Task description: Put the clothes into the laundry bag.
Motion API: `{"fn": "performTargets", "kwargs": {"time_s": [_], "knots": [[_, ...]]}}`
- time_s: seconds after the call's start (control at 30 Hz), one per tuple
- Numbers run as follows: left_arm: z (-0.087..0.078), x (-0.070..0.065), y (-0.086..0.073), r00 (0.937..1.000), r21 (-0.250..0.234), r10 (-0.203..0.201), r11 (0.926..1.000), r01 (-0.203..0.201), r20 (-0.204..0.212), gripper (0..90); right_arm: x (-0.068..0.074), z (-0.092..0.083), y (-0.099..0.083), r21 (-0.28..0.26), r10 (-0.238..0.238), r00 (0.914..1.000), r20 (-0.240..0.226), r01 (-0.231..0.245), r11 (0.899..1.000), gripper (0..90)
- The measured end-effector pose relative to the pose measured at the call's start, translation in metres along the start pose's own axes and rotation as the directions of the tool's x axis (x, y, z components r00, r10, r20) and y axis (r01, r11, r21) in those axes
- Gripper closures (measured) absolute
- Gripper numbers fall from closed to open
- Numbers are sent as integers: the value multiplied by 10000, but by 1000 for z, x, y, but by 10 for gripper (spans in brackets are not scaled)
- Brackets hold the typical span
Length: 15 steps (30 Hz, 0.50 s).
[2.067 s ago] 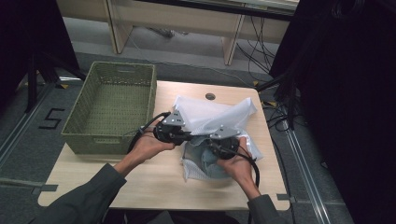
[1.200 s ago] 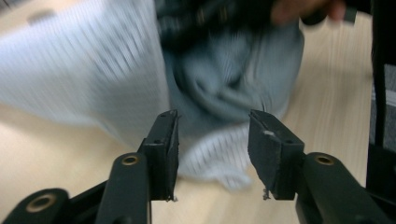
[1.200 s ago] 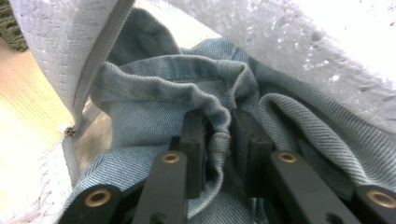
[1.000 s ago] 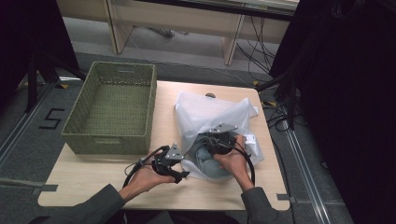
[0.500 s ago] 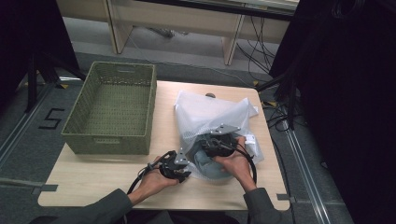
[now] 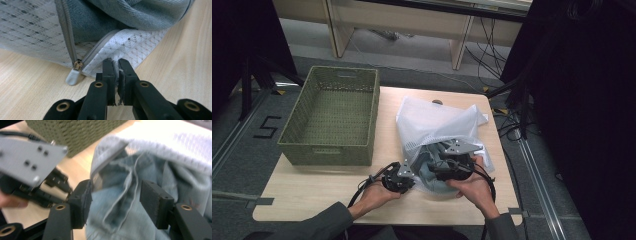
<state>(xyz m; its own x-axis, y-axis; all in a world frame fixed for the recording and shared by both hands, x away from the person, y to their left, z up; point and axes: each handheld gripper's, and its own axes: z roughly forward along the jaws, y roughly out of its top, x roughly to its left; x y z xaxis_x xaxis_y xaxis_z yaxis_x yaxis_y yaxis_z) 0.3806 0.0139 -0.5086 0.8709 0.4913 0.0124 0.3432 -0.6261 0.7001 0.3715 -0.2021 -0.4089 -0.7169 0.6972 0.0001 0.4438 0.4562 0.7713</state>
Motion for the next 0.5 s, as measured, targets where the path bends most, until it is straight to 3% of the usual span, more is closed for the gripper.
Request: {"fn": "performTargets", "kwargs": {"time_s": [0.03, 0.1, 0.17, 0.23, 0.3, 0.33, 0.4, 0.47, 0.5], "knots": [[0, -1, 0, 9998, -58, -197, 9998, 197, 32, 840, 4, -1, -4, 88, 205, 9998, 53, -205, 9998, 426], [0, 0, 0, 10000, -46, 14, 10000, -14, 37, 841, 5, -2, -12, 341, -22, 9999, -113, 26, 9994, 423], [0, -1, 0, 10000, -40, -41, 10000, 41, 76, 842, 8, -1, -20, 648, 170, 9996, -241, -154, 9978, 422], [0, 0, 0, 9999, -35, -12, 10000, 13, 101, 843, 9, 5, -27, 737, 185, 9998, -45, -181, 9971, 418], [-1, -1, 0, 9998, -39, -133, 9999, 133, 118, 844, 10, 11, -33, 1156, 238, 9995, -211, -212, 9931, 411], [-1, 0, 0, 9999, -27, 27, 10000, -27, 119, 844, 10, 16, -37, 1219, 79, 9996, -254, -48, 9925, 408], [0, -1, 0, 9998, -43, -145, 9999, 146, 144, 844, 12, 25, -43, 1677, -160, 9995, -262, 202, 9856, 409], [-1, -1, 0, 9999, -42, -33, 10000, 33, 156, 846, 14, 36, -47, 2157, -441, 9990, -65, 445, 9754, 430], [0, -2, 0, 9998, -39, -142, 9999, 142, 165, 847, 14, 41, -49, 2264, -301, 9995, -73, 309, 9735, 466]]}}
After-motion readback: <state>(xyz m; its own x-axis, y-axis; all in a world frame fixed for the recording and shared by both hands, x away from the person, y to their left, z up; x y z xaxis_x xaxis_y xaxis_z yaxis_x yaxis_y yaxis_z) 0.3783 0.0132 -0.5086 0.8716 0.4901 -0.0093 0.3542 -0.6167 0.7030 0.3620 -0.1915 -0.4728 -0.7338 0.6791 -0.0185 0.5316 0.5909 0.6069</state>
